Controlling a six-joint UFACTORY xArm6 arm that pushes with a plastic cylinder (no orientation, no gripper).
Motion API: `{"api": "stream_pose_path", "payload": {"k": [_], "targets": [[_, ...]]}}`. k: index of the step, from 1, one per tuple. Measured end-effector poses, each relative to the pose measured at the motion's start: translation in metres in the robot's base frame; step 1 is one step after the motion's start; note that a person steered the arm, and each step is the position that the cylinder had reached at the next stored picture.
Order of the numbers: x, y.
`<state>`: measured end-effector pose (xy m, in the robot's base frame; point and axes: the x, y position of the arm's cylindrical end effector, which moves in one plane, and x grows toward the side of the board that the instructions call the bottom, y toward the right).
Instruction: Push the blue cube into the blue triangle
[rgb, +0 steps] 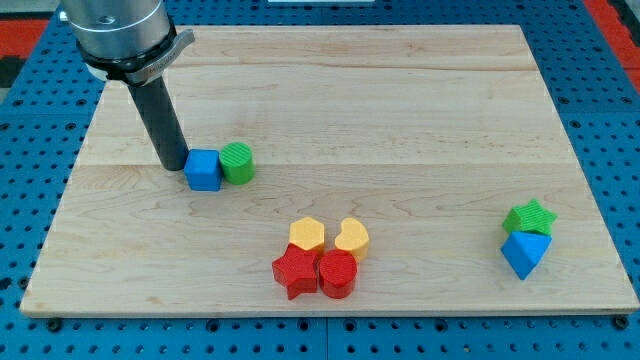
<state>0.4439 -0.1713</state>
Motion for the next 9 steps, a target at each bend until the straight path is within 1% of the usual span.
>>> {"api": "stream_pose_path", "payload": {"k": [1,3,4,5,6,7,8,9], "targets": [[0.002,0.017],[0.01,0.125],[0.011,0.108],[0.046,0.092],[0.038,0.164],[0.018,0.184],[-0.01,0.161],[0.018,0.249]]}}
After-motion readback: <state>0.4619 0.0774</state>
